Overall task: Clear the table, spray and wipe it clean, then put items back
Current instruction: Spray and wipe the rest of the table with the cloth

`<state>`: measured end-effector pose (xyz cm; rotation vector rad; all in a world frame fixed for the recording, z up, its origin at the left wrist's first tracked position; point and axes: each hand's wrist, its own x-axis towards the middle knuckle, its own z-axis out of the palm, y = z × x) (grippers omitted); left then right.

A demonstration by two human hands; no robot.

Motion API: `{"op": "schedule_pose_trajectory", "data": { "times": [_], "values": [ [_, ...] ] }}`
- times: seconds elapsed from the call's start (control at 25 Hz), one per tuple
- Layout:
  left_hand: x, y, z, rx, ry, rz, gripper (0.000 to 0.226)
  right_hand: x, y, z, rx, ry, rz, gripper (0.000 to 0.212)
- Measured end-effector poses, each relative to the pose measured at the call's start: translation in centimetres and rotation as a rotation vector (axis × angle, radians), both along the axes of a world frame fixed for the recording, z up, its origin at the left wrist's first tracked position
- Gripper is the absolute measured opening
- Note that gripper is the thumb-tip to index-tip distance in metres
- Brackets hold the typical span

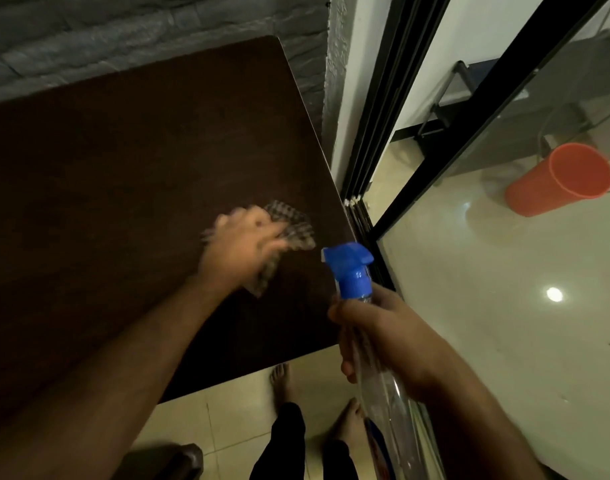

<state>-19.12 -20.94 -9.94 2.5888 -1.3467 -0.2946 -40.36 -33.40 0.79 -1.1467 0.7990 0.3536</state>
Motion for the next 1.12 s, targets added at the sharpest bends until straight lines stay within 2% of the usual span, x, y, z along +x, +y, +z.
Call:
{"op": "schedule_pose_trajectory", "data": {
  "times": [0.08, 0.16, 0.24, 0.32, 0.4, 0.48, 0.6, 0.68, 0.76, 0.92, 1.12],
  "values": [
    [4.2, -2.0, -0.5, -0.013, -0.083, 0.235, 0.039, -0.7, -0.2, -0.5, -0.002, 0.012, 0.005, 0.024],
    [5.4, -6.8, -0.7, -0.065, -0.097, 0.337, 0.037, -1.3, -0.4, -0.8, 0.000, 0.032, 0.002, 0.031],
    [2.6, -11.1, -0.7, -0.101, -0.044, 0.263, 0.032, -1.9, -0.6, -0.8, 0.007, 0.026, 0.000, 0.030],
    [-2.4, -11.9, -0.7, -0.109, 0.031, 0.103, 0.033, -2.3, -0.7, -0.7, -0.014, 0.035, 0.008, 0.024],
    [-6.0, -8.9, -0.5, -0.115, 0.064, -0.033, 0.035, -2.6, -0.7, -0.4, -0.024, 0.040, 0.006, 0.019],
    [-6.3, -4.9, -0.7, -0.127, 0.031, -0.078, 0.035, -3.1, -0.6, -0.4, -0.018, 0.038, 0.004, 0.018],
    [-2.2, -0.9, -1.0, -0.103, -0.059, 0.143, 0.036, -4.6, -0.6, -0.5, -0.009, 0.056, 0.049, 0.031],
    [0.4, -1.1, -1.1, -0.117, -0.080, 0.316, 0.039, -5.9, -0.8, -1.0, -0.004, 0.084, 0.086, 0.038],
    [0.6, -2.6, -1.2, -0.112, -0.089, 0.384, 0.040, -7.2, -0.6, -1.3, -0.004, 0.116, 0.119, 0.038],
    [-3.1, -4.9, -1.5, -0.160, -0.068, 0.320, 0.038, -9.0, 0.1, -1.3, -0.042, 0.114, 0.121, 0.026],
    [-10.5, -5.6, -1.0, -0.140, 0.004, 0.181, 0.035, -9.5, -1.4, -0.6, -0.131, 0.108, -0.017, 0.019]
  ]
}}
